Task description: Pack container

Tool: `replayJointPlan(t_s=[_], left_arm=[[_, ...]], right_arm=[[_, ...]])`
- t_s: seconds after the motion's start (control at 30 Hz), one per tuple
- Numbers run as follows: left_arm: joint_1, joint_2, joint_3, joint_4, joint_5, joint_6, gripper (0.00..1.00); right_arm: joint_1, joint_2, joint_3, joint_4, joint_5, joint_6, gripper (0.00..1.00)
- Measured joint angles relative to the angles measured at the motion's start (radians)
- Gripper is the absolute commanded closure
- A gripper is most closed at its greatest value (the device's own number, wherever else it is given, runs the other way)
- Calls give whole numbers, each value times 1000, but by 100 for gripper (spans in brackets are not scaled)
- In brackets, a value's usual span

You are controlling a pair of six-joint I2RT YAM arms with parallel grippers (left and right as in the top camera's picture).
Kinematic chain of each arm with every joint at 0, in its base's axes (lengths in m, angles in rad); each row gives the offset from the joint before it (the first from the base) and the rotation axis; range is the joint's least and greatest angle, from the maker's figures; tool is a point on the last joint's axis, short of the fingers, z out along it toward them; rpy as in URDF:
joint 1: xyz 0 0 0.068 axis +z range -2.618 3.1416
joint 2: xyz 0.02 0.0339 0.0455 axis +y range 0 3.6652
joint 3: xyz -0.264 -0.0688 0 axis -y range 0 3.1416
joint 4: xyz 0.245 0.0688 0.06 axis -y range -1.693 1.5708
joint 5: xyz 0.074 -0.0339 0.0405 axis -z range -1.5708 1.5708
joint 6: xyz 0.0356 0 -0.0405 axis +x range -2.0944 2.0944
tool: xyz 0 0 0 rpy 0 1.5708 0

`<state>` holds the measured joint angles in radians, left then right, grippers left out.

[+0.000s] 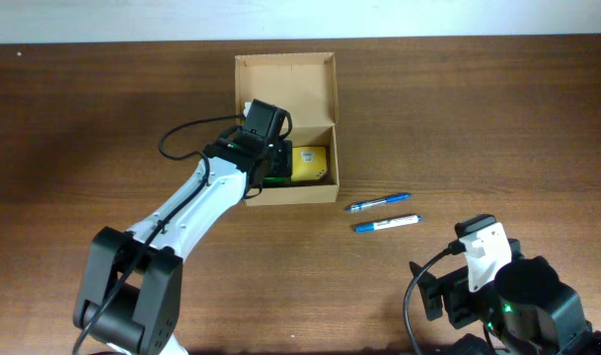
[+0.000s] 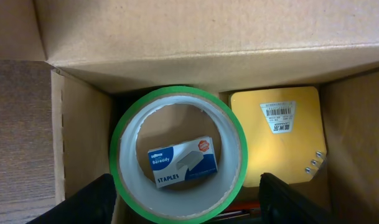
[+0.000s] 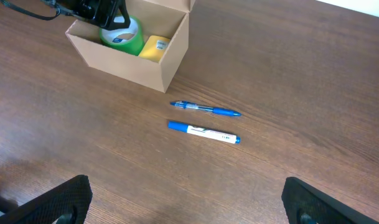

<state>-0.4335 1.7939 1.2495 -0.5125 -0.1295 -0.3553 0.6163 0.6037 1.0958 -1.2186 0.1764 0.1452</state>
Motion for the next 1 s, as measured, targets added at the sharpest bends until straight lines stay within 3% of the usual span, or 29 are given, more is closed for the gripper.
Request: replayJointPlan(t_s=[0.23,0.43,0.73,1.0], left_arm=[[-7,-28,27,-38,12,1,27],[-8,-231,85,-91,18,19,27],[-8,-589,107,-323,-48,51,0],[-8,-746,107,-496,-62,50,0]], right_arm=[[0,0,0,0,0,0,1],[0,0,0,0,0,0,1],[0,0,0,0,0,0,1],[0,0,0,21,0,0,1]])
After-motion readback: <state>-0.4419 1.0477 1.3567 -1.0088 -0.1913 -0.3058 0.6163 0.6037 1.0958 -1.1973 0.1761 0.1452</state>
